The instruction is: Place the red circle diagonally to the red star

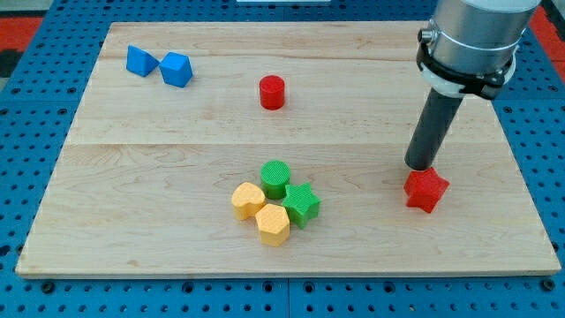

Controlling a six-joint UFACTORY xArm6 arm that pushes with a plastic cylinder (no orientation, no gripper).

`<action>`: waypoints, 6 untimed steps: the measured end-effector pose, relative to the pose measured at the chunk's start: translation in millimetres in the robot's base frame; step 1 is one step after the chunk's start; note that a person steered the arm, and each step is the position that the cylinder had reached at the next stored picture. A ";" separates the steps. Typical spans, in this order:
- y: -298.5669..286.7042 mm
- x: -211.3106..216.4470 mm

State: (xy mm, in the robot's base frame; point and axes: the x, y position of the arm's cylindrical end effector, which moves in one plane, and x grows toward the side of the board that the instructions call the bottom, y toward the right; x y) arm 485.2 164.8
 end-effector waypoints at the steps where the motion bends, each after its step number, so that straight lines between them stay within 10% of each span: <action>1: 4.7 35.0; 2: 19.8 42.8; 4: -4.8 -86.6; 6: -142.2 -161.2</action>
State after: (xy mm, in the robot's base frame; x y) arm 324.0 22.6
